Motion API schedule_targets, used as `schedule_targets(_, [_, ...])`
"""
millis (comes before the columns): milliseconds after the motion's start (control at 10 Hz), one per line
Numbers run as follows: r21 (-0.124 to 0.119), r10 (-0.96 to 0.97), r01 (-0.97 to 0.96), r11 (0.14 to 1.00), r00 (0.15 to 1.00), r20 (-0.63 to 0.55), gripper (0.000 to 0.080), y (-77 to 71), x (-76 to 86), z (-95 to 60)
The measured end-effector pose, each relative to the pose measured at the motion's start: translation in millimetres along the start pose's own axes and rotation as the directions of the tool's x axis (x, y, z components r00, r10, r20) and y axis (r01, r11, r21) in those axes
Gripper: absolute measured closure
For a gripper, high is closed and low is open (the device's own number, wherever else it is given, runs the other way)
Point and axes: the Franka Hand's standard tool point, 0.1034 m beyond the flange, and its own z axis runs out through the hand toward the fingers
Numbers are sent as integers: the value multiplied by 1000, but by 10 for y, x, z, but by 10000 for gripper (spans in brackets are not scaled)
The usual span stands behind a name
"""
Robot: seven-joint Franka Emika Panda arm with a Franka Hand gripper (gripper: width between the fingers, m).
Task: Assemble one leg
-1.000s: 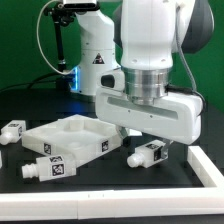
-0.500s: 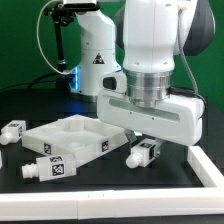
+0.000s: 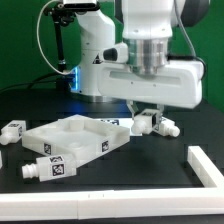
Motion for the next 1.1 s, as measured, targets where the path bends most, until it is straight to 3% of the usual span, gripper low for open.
schedule_targets(100, [6, -2, 2, 1000, 1000, -3, 518, 52, -118, -44])
schedule_targets(500, [2, -35, 35, 999, 999, -13, 517, 44, -125, -11])
schedule_targets(700, [-12, -241, 241, 971, 970, -18, 517, 97, -379, -34])
schedule_targets(900, [-15, -378, 378, 926, 924, -58, 517, 264, -558, -11])
schedule_targets(1000, [-20, -411, 410, 912, 909, -72, 517, 358, -625, 31])
schedule_targets(1100, [-20, -404, 403, 915, 913, -62, 517, 337, -612, 30])
